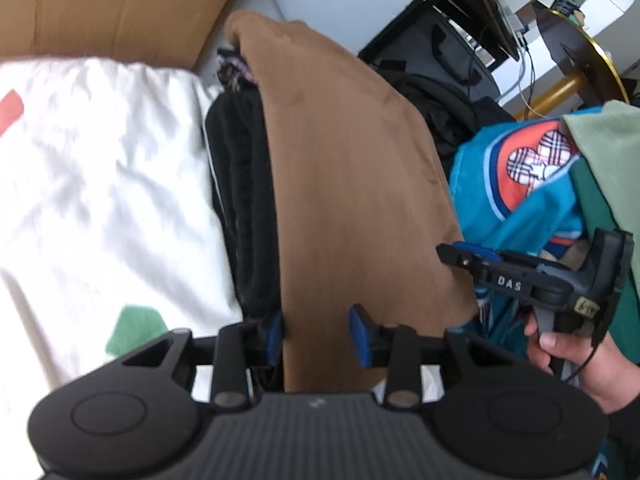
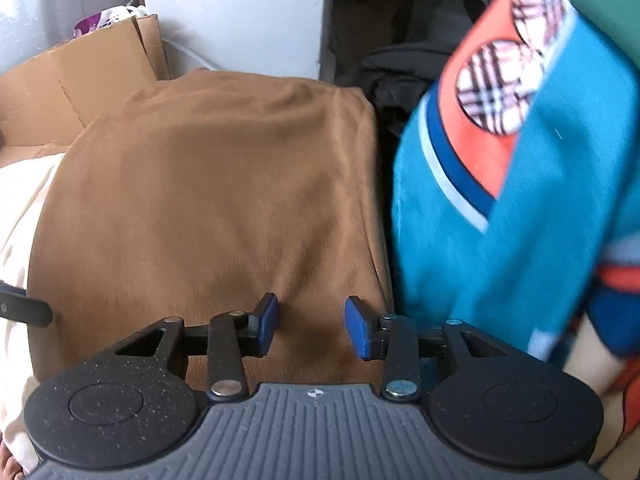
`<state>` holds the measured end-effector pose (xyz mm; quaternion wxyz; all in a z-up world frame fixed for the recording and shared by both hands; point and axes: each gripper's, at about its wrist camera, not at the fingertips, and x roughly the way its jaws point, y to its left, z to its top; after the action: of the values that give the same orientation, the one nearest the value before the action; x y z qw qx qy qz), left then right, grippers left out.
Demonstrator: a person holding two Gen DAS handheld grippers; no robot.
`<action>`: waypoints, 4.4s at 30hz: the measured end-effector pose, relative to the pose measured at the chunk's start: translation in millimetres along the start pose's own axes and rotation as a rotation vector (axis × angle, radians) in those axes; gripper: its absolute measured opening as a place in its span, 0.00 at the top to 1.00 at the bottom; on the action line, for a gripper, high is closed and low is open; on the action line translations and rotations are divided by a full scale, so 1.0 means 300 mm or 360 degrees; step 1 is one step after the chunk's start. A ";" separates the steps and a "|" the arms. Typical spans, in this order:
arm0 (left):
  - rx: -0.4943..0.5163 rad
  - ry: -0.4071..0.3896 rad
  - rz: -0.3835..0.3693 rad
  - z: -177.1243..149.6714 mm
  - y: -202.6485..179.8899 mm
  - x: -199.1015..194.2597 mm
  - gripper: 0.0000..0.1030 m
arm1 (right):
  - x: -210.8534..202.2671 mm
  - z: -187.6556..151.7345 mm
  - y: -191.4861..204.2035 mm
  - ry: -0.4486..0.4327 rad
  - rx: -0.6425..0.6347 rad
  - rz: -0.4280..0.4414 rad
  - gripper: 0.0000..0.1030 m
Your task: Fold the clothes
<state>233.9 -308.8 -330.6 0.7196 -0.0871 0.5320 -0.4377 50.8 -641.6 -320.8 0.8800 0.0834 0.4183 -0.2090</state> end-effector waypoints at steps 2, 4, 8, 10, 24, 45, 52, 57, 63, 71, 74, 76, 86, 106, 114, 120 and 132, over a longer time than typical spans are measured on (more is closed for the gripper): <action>-0.0016 0.0037 -0.0013 -0.019 0.013 0.009 0.69 | -0.004 -0.015 -0.010 0.0008 0.0018 0.0005 0.58; -0.0010 0.0070 -0.0021 -0.038 0.019 0.015 0.71 | -0.007 -0.025 -0.016 0.0017 0.0024 0.0000 0.58; -0.0026 0.0094 -0.0033 -0.073 0.034 0.014 0.89 | -0.011 -0.047 -0.018 0.0042 0.0030 -0.0006 0.58; -0.0031 0.0088 -0.0040 -0.079 0.042 0.004 0.91 | -0.012 -0.056 -0.018 0.0067 0.0049 -0.0008 0.58; 0.0017 0.0138 0.0060 -0.046 0.023 -0.100 0.80 | -0.046 -0.100 0.003 0.0237 0.0221 -0.0049 0.57; 0.0069 0.0170 0.0368 0.082 -0.134 -0.402 0.08 | -0.273 0.043 0.121 0.0307 0.0378 0.0013 0.09; 0.0046 0.0154 0.0478 0.119 -0.188 -0.533 0.06 | -0.382 0.140 0.143 0.0338 0.0424 0.0071 0.01; 0.0033 0.0141 0.0509 0.161 -0.234 -0.614 0.05 | -0.476 0.194 0.146 0.0316 0.0442 0.0075 0.01; 0.0048 0.0090 0.0521 0.217 -0.298 -0.710 0.03 | -0.556 0.254 0.134 0.0307 0.0455 0.0053 0.01; 0.0032 0.0049 0.0587 0.234 -0.346 -0.835 0.01 | -0.634 0.322 0.133 0.0316 0.0495 0.0046 0.01; 0.0019 0.0021 0.0620 0.233 -0.367 -0.904 0.01 | -0.683 0.351 0.149 0.0318 0.0502 0.0070 0.01; -0.0017 -0.0005 0.0635 0.229 -0.375 -0.956 0.01 | -0.717 0.375 0.165 0.0310 0.0501 0.0089 0.01; -0.0164 -0.0096 0.0771 0.170 -0.396 -1.231 0.01 | -0.905 0.487 0.238 0.0295 0.0480 0.0176 0.01; -0.0303 -0.0177 0.0891 0.047 -0.459 -1.813 0.00 | -1.267 0.671 0.495 0.0326 0.0202 0.0389 0.01; -0.0329 -0.0236 0.1007 -0.027 -0.457 -2.015 0.00 | -1.399 0.749 0.695 0.0294 0.0020 0.0494 0.01; -0.0389 -0.0276 0.1137 -0.128 -0.406 -2.104 0.00 | -1.444 0.723 0.839 0.0300 -0.0061 0.0521 0.01; -0.0433 -0.0396 0.1224 -0.318 -0.436 -2.147 0.00 | -1.505 0.593 1.073 0.0270 -0.0220 0.0667 0.01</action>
<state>50.5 110.5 150.8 0.8711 -0.0286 0.4877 -0.0495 62.3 -274.9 131.4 0.8695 0.1253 0.4775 0.0152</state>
